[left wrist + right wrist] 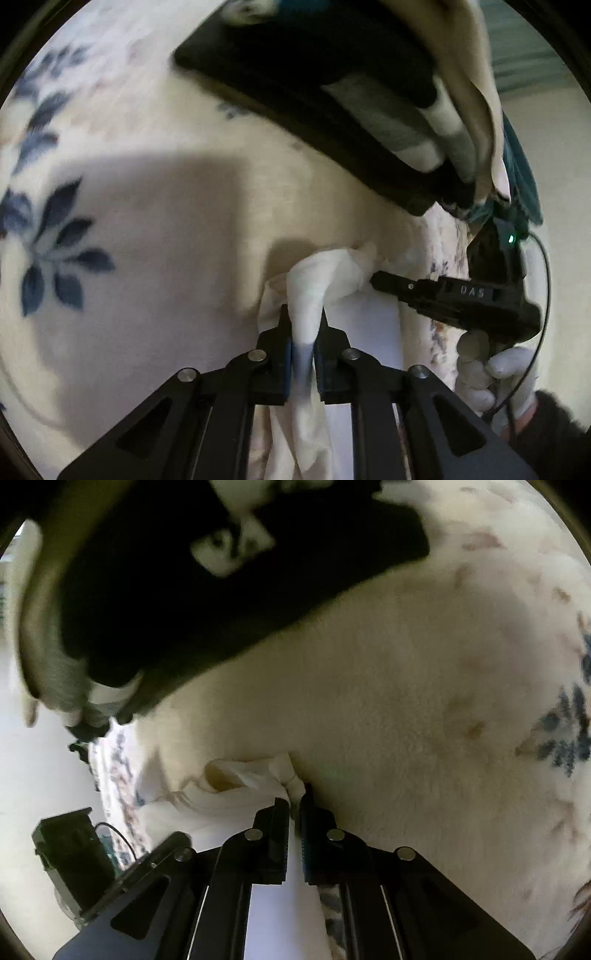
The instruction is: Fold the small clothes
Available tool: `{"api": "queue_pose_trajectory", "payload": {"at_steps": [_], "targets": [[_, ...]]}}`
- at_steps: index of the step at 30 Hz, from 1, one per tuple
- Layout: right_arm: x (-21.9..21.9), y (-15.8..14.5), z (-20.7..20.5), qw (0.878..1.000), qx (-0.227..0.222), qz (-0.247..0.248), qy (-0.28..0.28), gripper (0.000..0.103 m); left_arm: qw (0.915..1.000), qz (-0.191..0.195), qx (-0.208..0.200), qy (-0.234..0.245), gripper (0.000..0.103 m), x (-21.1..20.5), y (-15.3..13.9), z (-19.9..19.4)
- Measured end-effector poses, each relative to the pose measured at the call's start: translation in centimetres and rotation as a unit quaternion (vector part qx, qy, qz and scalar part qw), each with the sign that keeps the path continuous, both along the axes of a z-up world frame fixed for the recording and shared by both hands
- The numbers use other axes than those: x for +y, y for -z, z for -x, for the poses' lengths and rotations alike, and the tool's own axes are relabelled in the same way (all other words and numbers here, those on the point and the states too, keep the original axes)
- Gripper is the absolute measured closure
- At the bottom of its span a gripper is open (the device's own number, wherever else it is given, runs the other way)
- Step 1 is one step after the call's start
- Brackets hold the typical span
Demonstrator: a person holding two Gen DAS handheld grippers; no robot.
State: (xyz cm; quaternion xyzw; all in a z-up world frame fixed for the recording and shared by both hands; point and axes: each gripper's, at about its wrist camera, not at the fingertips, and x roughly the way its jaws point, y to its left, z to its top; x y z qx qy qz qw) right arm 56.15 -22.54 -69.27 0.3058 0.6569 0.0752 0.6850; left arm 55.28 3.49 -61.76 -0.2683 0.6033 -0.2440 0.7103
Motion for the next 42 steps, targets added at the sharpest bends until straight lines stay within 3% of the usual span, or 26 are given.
{"api": "queue_pose_trajectory", "payload": {"at_steps": [1, 3, 4, 5, 7, 10, 11, 12, 13, 16, 17, 18, 20, 24, 25, 26, 27, 29, 32, 35, 37, 39, 40, 41, 42], "targets": [[0.0, 0.0, -0.3, 1.0, 0.006, -0.01, 0.001, 0.094, 0.9998, 0.016, 0.005, -0.013, 0.085, 0.8, -0.1, 0.2], [-0.5, -0.3, -0.2, 0.999, 0.013, -0.033, 0.005, 0.081, 0.9984, 0.043, 0.001, -0.035, 0.052, 2.2, -0.3, 0.8], [-1.0, -0.5, -0.1, 0.999, 0.011, -0.052, 0.012, 0.067, 0.9974, 0.06, 0.001, -0.04, 0.043, 2.7, -0.2, 1.0], [-1.3, -0.6, 0.0, 0.998, 0.008, -0.066, 0.015, 0.053, 0.9958, 0.08, 0.007, -0.044, 0.04, 2.9, 0.4, 1.3], [-1.5, -0.2, -0.1, 0.995, 0.009, -0.095, 0.011, 0.048, 0.9955, 0.088, 0.016, -0.033, 0.04, 2.4, 1.2, 1.0], [-1.6, 1.0, 0.1, 0.99, 0.02, -0.136, 0.003, 0.048, 0.9944, 0.103, 0.013, -0.02, 0.041, 0.9, 1.6, -0.6], [-1.7, 1.5, 0.2, 0.989, 0.025, -0.148, 0.0, 0.048, 0.9945, 0.103, 0.005, -0.016, 0.049, 0.2, 1.3, -1.2], [-1.5, 1.6, 0.0, 0.989, 0.024, -0.143, 0.0, 0.048, 0.9955, 0.093, 0.005, -0.014, 0.072, -0.2, 1.2, -1.9], [-1.6, 1.5, 0.1, 0.991, 0.023, -0.135, 0.002, 0.048, 0.997, 0.076, 0.009, -0.007, 0.073, -0.6, 1.2, -2.6], [-0.8, -0.8, 0.6, 0.997, 0.007, -0.073, 0.011, 0.048, 0.999, -0.034, -0.013, 0.025, 0.07, -1.1, -1.3, -2.0], [-0.4, -1.9, 1.2, 0.999, -0.004, -0.045, 0.0, 0.048, 0.9981, -0.05, -0.02, 0.03, 0.067, -0.8, -2.3, -1.1], [0.3, -3.2, 2.1, 0.999, -0.024, -0.022, -0.014, 0.048, 0.9975, -0.058, -0.029, 0.03, 0.053, -0.4, -3.4, 0.3], [1.4, -4.9, 3.7, 0.998, -0.041, 0.019, -0.042, 0.048, 0.9973, -0.056, -0.038, 0.031, 0.04, 0.2, -4.9, 3.0], [4.0, -4.7, 7.7, 0.996, -0.012, 0.036, -0.077, 0.048, 0.9979, -0.057, -0.015, 0.028, 0.041, 0.1, -4.5, 7.2], [4.5, -3.8, 8.7, 0.997, 0.004, 0.028, -0.074, 0.048, 0.9978, -0.058, -0.017, 0.026, 0.048, 0.4, -4.2, 7.6], [4.9, -3.5, 9.2, 0.997, 0.015, 0.025, -0.071, 0.048, 0.9982, -0.051, -0.017, 0.026, 0.082, 0.2, -3.8, 7.9], [5.3, -2.7, 9.7, 0.997, 0.022, 0.019, -0.065, 0.049, 0.9983, -0.049, -0.012, 0.028, 0.101, 0.2, -3.6, 7.9], [4.8, -1.7, 10.7, 0.999, 0.021, 0.028, -0.035, 0.083, 0.998, -0.054, -0.02, 0.026, 0.101, 0.7, -3.5, 7.7], [4.5, -1.9, 11.1, 0.999, 0.012, 0.053, -0.009, 0.093, 0.9974, -0.064, -0.021, 0.022, 0.101, 1.4, -3.3, 7.5], [3.6, -1.8, 11.0, 0.998, 0.012, 0.054, -0.003, 0.093, 0.9973, -0.072, -0.01, 0.005, 0.099, 3.1, -3.4, 8.1], [1.8, -2.3, 11.8, 0.999, 0.023, 0.031, -0.003, 0.093, 0.9991, -0.038, 0.017, -0.013, 0.098, 4.2, -3.5, 8.8], [-0.1, -3.3, 13.0, 0.999, 0.027, 0.019, -0.004, 0.092, 0.9992, -0.019, 0.027, -0.024, 0.083, 5.0, -4.2, 10.4], [0.0, -3.6, 13.6, 0.999, 0.032, 0.011, -0.007, 0.085, 0.9993, -0.016, 0.028, -0.021, 0.082, 5.0, -4.6, 11.2], [-0.1, -3.8, 14.3, 0.999, 0.036, -0.001, -0.009, 0.07, 0.9993, -0.017, 0.031, -0.015, 0.082, 4.9, -4.9, 12.1], [0.0, -3.9, 15.3, 0.999, 0.04, -0.017, -0.008, 0.064, 0.9993, -0.017, 0.034, -0.006, 0.082, 4.5, -5.0, 13.1]]}}
